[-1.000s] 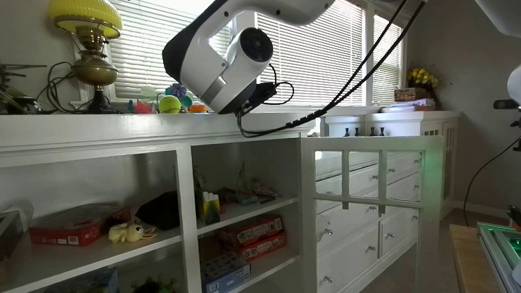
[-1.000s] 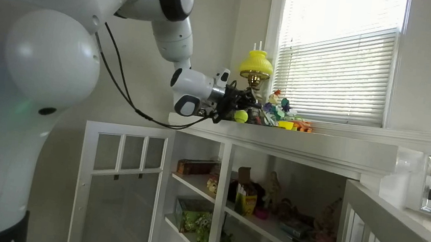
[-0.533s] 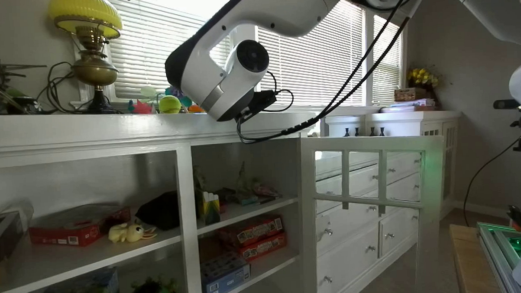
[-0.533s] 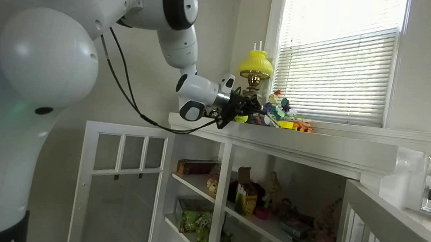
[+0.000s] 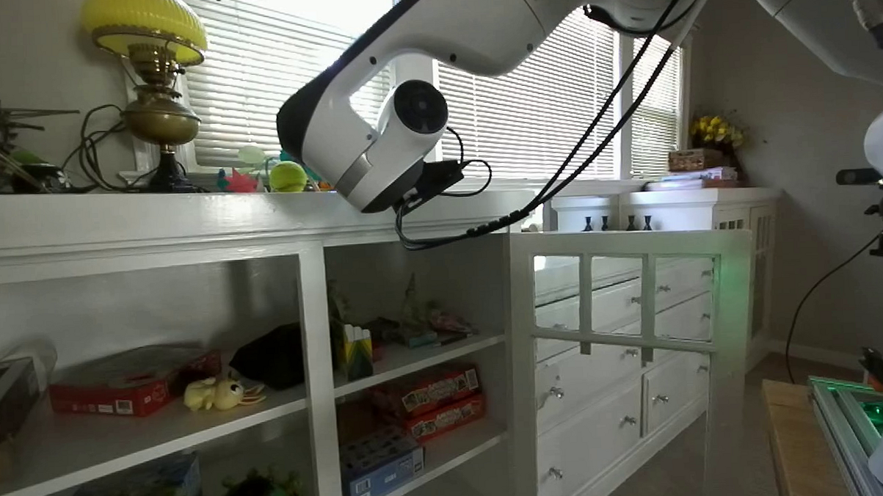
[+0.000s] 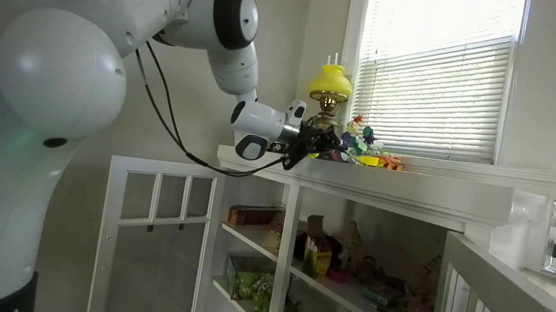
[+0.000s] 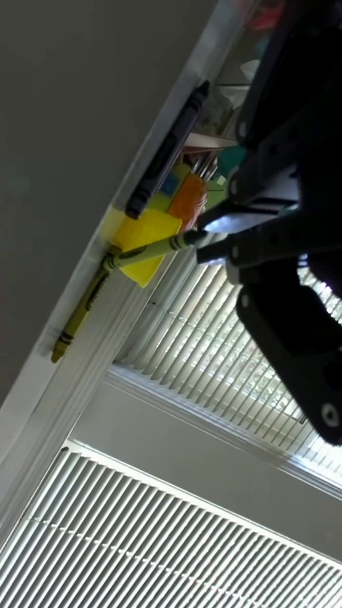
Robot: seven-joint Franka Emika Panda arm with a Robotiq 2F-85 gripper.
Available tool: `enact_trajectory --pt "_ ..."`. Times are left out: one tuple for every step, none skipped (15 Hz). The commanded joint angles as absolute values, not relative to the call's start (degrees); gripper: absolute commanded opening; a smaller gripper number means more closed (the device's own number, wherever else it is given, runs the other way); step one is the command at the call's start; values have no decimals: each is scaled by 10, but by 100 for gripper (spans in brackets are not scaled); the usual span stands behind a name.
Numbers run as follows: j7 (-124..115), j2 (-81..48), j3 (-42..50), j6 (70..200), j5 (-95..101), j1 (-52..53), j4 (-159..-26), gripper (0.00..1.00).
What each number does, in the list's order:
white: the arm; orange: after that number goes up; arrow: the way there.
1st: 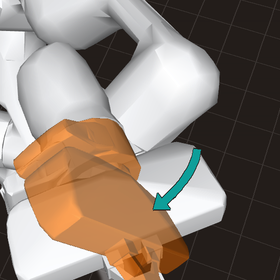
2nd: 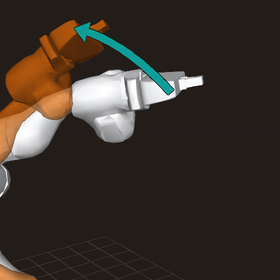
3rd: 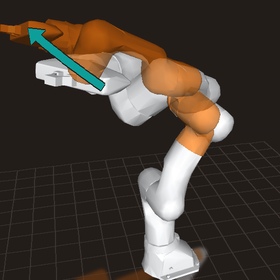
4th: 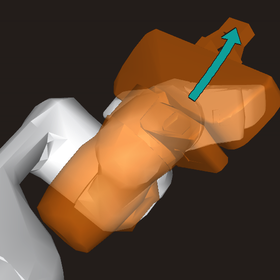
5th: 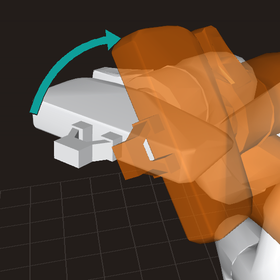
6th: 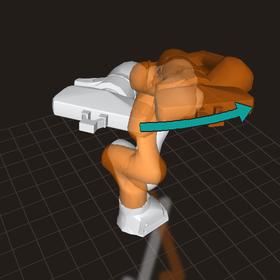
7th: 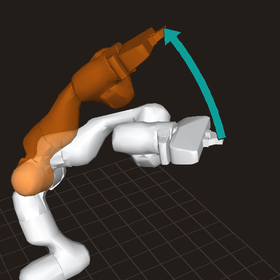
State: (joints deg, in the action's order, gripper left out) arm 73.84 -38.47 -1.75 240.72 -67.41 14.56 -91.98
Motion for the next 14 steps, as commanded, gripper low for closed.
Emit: enact_trajectory --pt "766 -410 -19 2409 -691 142 -871 45" --pt "765 -411 -19 2409 -690 142 -868 51" --pt "763 -412 -19 2412 -686 144 -867 59" --pt "760 -410 -20 2411 -682 145 -870 66" --pt "755 -404 -24 2411 -679 148 -877 73" --pt "751 -396 -30 2405 -680 149 -888 80" --pt "746 -391 -35 2403 -677 153 -896 88" --pt "738 -385 -41 2401 -675 156 -904 95" --pt "727 -380 -47 2405 -670 161 -913 99" --pt "723 -375 -53 2406 -669 166 -919 100" --pt "718 -367 -59 2410 -669 173 -930 100" --pt "716 -360 -65 2416 -669 180 -942 100" --pt "716 -355 -70 2421 -671 186 -949 100" --pt "712 -346 -76 2422 -672 191 -962 100"
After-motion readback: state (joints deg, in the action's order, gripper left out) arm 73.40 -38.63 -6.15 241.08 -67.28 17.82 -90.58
